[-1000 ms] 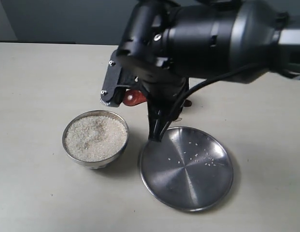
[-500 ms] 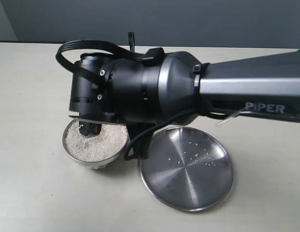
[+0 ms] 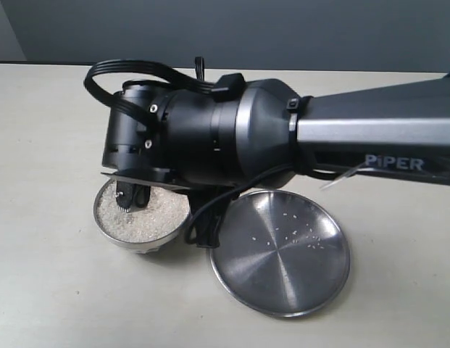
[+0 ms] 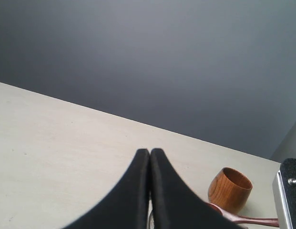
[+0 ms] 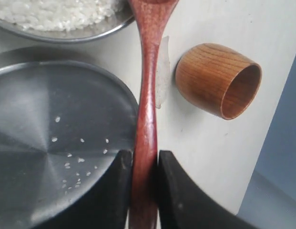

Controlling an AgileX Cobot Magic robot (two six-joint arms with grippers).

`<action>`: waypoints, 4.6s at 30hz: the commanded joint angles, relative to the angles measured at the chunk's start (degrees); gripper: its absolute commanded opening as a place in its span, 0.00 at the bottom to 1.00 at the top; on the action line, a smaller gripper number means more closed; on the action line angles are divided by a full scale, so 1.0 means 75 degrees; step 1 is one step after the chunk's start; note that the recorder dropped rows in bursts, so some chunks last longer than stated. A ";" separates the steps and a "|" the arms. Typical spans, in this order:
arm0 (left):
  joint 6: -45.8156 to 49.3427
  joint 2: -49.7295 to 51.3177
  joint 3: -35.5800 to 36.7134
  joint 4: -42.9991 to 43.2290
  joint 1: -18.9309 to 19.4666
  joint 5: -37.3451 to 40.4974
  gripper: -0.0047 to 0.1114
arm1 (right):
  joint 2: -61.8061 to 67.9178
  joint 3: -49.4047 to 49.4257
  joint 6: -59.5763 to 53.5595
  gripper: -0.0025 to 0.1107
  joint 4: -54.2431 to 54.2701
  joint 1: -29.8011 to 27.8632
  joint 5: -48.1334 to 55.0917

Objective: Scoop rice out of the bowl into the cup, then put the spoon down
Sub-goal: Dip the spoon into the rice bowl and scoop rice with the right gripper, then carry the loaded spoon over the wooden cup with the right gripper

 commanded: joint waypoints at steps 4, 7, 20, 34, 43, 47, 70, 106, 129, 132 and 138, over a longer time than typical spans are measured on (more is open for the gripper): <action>-0.0007 -0.0031 0.0036 0.0037 -0.0013 -0.0004 0.05 | 0.0269 -0.0060 -0.0146 0.02 -0.0053 0.0456 -0.0106; -0.0007 -0.0031 0.0036 0.0037 -0.0013 -0.0004 0.05 | 0.0287 -0.0060 -0.0146 0.02 -0.0092 0.0514 -0.0189; -0.0007 -0.0031 0.0036 0.0037 -0.0013 -0.0004 0.05 | 0.0273 -0.0060 0.0742 0.02 0.0053 0.0514 -0.0185; -0.0007 -0.0031 0.0036 0.0037 -0.0013 -0.0004 0.05 | -0.0013 -0.0060 0.1371 0.02 0.0439 0.0500 -0.0203; -0.0007 -0.0031 0.0036 0.0037 -0.0013 -0.0004 0.05 | -0.0040 -0.0060 0.1698 0.02 0.0788 0.0500 -0.0195; -0.0007 -0.0031 0.0036 0.0037 -0.0013 -0.0004 0.05 | -0.0057 -0.0060 0.2295 0.02 0.0788 0.0500 -0.0400; -0.0007 -0.0031 0.0036 0.0037 -0.0013 -0.0004 0.05 | -0.0670 -0.0031 0.3171 0.02 0.2454 -0.0177 -0.1149; -0.0007 -0.0031 0.0036 0.0037 -0.0013 -0.0004 0.05 | -0.1369 -0.0031 0.2206 0.02 0.2098 -0.3162 -0.0808; -0.0007 -0.0031 0.0036 0.0037 -0.0013 -0.0004 0.05 | -0.0452 -0.0031 0.1979 0.02 0.1351 -0.3221 -0.0368; -0.0007 -0.0031 0.0036 0.0037 -0.0013 -0.0004 0.05 | -0.0452 -0.0031 0.1942 0.02 0.1243 -0.3221 -0.0368; -0.0007 -0.0031 0.0036 0.0037 -0.0013 -0.0004 0.05 | -0.0452 -0.0031 0.1889 0.02 0.1130 -0.3221 -0.0437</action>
